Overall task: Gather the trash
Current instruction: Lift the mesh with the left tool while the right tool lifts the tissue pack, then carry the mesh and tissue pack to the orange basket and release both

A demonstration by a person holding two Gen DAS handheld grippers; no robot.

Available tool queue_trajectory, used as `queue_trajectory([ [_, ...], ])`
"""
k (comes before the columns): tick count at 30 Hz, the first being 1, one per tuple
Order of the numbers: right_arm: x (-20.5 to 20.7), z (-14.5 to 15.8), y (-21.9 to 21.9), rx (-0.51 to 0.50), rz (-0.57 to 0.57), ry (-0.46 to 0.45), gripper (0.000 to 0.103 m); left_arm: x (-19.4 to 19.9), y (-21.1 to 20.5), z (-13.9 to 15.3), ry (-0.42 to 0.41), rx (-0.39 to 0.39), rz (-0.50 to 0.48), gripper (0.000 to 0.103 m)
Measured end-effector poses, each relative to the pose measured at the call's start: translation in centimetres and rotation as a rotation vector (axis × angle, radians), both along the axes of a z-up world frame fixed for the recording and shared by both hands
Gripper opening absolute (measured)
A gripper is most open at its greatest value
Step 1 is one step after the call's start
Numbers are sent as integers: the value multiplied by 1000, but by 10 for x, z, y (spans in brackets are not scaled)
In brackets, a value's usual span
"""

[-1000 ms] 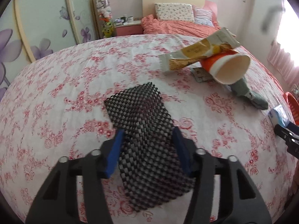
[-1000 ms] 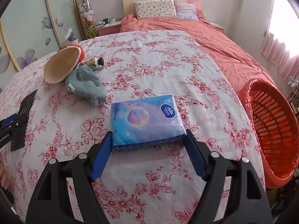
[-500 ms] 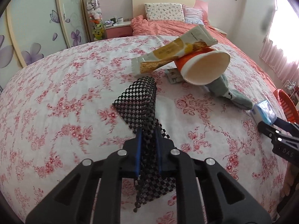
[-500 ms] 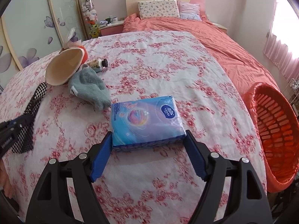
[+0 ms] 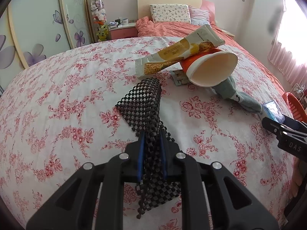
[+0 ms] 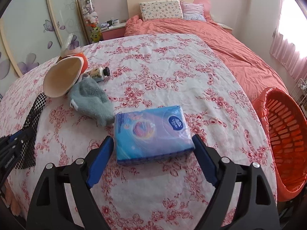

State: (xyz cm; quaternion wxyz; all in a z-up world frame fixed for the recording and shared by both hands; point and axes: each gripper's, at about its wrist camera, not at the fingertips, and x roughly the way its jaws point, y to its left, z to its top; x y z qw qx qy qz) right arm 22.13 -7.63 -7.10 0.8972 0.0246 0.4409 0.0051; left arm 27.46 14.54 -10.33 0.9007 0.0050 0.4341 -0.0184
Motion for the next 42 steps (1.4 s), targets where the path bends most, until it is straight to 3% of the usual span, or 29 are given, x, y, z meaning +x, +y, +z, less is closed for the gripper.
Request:
queue_trajectory([
  [9,-3,1,1,-17,-4,-5,75,1,1,0,-1,1,1,16],
  [11,-6,2,-1,-15,11,-12,75,0,2,0,-5,2,2,11],
  [16,-21,19,-9,16,15,-65,75,-7,5,6,-17,-35,12,8],
  [22,-37,41,-19,30,11,-127,75,-21,-8,26,-67,-18,-10,7],
  [33,-68,69,-53,27,-36,-219,75,-47,-61,75,-162,-44,-119,7],
  [42,-90,83,-111,31,-146,-273,75,-64,-131,107,-227,-102,-268,7],
])
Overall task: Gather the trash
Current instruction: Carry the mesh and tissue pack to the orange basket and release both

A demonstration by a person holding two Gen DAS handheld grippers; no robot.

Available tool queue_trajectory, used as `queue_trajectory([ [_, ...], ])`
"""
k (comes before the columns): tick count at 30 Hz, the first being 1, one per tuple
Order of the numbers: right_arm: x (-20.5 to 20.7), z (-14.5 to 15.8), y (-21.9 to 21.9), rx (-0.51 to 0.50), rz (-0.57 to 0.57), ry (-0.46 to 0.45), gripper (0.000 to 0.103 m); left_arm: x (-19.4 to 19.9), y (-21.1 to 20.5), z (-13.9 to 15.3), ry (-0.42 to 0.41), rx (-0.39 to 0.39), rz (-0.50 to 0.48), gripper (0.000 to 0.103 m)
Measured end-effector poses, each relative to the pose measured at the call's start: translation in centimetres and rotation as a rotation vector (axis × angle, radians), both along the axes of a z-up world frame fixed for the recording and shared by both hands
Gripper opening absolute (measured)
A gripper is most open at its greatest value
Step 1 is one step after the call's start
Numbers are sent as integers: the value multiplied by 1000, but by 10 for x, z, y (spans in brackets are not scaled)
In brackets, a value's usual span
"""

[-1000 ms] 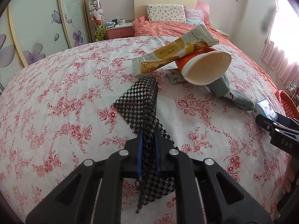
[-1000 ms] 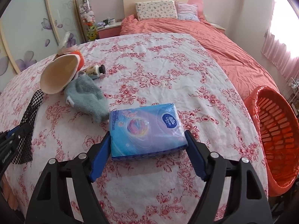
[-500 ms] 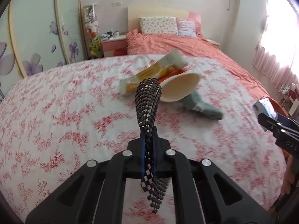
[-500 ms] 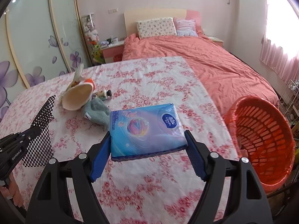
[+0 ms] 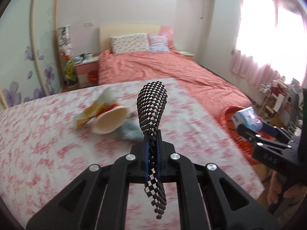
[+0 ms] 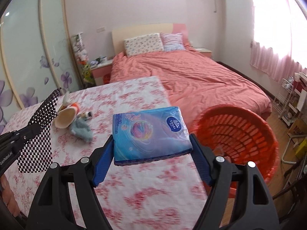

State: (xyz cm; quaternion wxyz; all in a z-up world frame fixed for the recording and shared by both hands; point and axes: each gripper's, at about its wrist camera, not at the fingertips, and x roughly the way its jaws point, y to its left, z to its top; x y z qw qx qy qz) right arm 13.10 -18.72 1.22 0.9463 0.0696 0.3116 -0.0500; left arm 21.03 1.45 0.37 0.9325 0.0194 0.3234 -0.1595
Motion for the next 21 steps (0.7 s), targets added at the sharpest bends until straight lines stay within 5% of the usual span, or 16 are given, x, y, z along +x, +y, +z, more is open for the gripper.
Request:
queue_trajectory([
  [21,-14,-18,-153,73,-291,-9,75,22,-217,-18,67,-86,-373,7],
])
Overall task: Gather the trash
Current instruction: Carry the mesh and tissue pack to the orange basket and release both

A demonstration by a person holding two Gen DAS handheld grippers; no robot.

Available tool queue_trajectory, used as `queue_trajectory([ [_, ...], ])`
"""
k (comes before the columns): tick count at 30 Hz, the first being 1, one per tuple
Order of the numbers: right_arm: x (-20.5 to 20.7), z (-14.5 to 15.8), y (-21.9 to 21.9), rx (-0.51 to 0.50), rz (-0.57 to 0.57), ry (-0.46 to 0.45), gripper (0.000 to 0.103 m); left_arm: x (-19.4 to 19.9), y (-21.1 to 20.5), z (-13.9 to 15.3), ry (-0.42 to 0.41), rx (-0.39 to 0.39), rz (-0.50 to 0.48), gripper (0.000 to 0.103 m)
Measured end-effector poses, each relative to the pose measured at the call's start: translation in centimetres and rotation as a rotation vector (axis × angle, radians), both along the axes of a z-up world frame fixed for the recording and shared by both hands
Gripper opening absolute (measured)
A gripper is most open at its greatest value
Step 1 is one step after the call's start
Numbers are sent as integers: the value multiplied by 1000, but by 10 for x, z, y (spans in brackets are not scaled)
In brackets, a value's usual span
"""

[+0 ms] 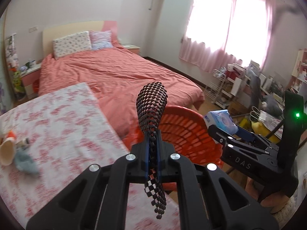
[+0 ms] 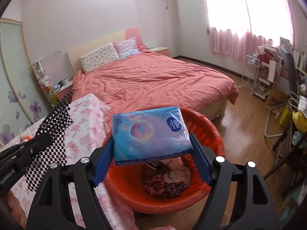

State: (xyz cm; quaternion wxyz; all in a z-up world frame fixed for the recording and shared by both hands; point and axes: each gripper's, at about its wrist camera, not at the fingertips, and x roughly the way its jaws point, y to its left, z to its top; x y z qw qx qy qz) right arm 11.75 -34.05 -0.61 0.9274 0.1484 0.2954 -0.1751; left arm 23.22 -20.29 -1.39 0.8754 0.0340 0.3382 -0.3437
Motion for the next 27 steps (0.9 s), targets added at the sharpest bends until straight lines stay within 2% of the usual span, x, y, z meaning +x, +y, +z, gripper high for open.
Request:
queue_trajectory([
  [10,2,-16,-29,79,-21,-11,75,23,-66,-31,56,42,-69,9],
  [12,3,-19,-35,101,-11,-15,75,26,-72,-36,54,65,-53,20],
  [13,4,-22,-37,110,-11,-12,76,29,-71,-40,57,76,-35,35],
  [14,5,-24,-38,116,-10,-10,76,30,-69,-42,58,80,-22,43],
  [19,4,-26,-35,118,-9,8,79,39,-44,-49,70,105,38,48],
  [27,2,-17,-8,50,17,30,79,27,18,-41,-5,173,140,55],
])
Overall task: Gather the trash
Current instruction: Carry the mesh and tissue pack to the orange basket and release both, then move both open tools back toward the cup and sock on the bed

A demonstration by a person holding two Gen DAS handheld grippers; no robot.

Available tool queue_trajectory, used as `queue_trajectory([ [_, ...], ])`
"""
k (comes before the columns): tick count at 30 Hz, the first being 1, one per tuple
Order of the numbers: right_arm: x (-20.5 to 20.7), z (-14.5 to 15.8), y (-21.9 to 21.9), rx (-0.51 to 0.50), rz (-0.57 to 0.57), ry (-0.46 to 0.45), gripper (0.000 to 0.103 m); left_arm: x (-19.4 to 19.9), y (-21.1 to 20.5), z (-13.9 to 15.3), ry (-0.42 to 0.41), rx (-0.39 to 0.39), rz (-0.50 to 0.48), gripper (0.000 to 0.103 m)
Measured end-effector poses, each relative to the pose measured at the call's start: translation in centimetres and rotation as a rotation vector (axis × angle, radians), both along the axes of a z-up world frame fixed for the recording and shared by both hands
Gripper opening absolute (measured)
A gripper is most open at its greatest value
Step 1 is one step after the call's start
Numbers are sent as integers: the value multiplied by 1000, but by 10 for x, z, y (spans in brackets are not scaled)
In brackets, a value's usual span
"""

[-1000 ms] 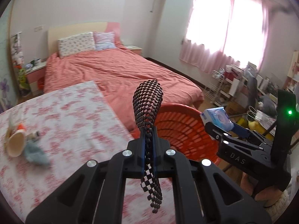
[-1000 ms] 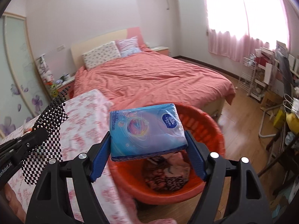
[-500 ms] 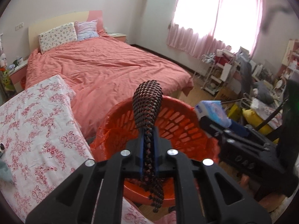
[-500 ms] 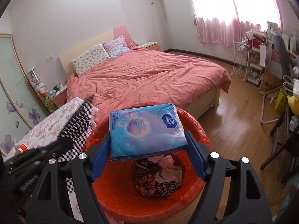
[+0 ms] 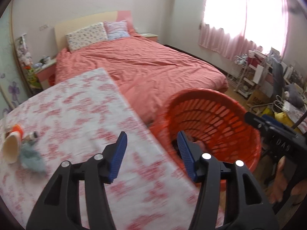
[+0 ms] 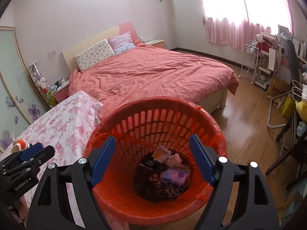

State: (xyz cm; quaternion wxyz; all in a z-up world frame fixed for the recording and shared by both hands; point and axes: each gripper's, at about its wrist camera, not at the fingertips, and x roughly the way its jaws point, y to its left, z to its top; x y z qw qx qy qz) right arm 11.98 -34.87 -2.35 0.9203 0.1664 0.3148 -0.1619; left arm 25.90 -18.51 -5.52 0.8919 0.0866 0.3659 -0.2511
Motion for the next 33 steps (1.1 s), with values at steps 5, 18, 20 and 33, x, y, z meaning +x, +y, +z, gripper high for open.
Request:
queue_trajectory([
  [5,6,-1,36,-29,65,29,79,-4,60,5,-30,24,97,58],
  [18,33,-14,149,-114,275,99,79,16,229,5,-32,45,434,61],
  [20,39,-17,164,-123,305,108,79,19,253,2,-21,47,488,61],
  [33,60,-27,228,-143,421,138,77,61,274,-17,33,15,521,51],
])
